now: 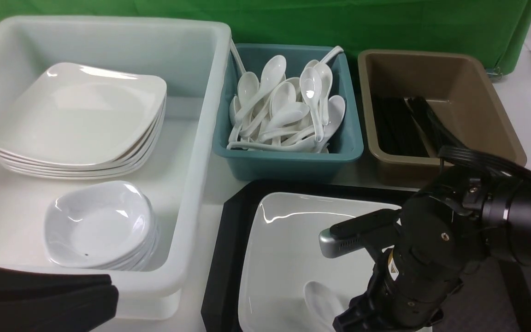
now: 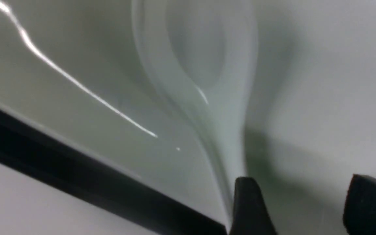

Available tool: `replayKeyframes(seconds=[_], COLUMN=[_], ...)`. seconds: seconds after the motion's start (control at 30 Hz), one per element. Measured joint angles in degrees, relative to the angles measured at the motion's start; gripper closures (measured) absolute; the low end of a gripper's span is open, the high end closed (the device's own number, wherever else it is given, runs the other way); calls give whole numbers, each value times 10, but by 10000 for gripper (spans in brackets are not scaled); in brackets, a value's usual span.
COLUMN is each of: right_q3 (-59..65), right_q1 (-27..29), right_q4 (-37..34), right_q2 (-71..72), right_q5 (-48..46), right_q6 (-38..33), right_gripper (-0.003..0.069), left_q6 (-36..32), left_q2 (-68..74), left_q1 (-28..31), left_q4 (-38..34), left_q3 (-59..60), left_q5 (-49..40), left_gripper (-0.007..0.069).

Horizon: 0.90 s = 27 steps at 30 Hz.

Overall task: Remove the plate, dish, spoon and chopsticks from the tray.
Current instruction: Use the right arm to grab a soup spoon from the plate

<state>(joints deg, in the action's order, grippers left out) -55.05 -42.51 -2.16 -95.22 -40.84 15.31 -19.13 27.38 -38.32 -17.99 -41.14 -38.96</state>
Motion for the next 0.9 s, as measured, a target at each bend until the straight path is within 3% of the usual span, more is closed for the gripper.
replayKeyframes(seconds=[0.4,0.83,0.9], right_q3=[-24,-24,-24], right_q1=[-53,-23,-18], right_q4=[-7,1,1], right_q2=[23,-59,-59], right_q5=[-14,40,40], right_q6=[-16,-19,-25], right_gripper=[251,254,289], left_q6=[-11,-19,-24], left_q2=[0,0,0], left_q1=[0,0,0], left_q4=[0,0,0], left_q3=[0,0,0], left_q5=[18,21,20], left_gripper=[606,606,606])
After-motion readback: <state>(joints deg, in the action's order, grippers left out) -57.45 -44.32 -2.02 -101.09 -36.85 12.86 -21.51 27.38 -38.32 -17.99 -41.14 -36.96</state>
